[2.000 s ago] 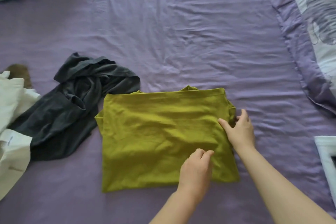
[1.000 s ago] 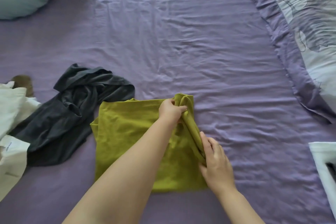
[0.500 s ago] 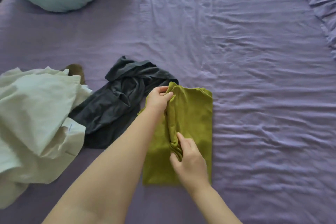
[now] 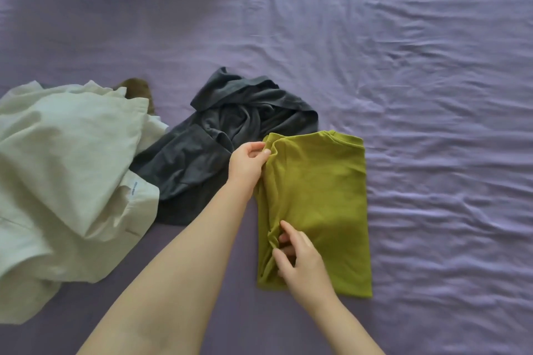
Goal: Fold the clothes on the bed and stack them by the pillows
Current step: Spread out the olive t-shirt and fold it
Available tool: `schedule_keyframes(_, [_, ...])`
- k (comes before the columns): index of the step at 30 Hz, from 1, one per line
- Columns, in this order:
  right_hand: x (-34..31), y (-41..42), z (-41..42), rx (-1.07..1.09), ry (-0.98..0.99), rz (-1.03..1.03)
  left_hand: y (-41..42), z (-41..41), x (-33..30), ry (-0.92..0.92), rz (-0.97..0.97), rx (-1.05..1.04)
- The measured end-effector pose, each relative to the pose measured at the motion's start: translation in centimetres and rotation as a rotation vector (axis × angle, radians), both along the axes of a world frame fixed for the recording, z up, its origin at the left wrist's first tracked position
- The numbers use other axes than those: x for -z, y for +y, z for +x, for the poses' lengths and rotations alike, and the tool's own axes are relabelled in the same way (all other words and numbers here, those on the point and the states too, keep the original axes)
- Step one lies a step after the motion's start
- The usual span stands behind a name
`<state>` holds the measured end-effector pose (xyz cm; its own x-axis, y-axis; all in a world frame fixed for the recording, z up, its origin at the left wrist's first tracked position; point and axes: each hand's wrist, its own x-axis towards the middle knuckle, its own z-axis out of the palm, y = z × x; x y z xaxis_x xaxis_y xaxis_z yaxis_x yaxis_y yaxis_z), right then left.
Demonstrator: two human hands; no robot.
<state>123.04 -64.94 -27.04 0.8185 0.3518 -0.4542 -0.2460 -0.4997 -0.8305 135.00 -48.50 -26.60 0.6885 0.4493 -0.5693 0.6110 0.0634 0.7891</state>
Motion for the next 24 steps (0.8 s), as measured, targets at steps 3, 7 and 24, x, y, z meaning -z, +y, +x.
schedule_keyframes(3, [-0.7, -1.9, 1.3, 0.088, -0.148, -0.053, -0.4, -1.5, -0.8, 0.035, 0.253, 0.014])
schedule_keyframes(7, [-0.9, -4.9, 4.8, 0.352, -0.386, -0.371, -2.6, -4.5, -1.2, 0.243, 0.424, 0.0])
schedule_keyframes(24, [-0.7, -9.5, 9.1, 0.28, 0.012, -0.065, -4.9, -5.2, -1.5, 0.143, 0.108, 0.146])
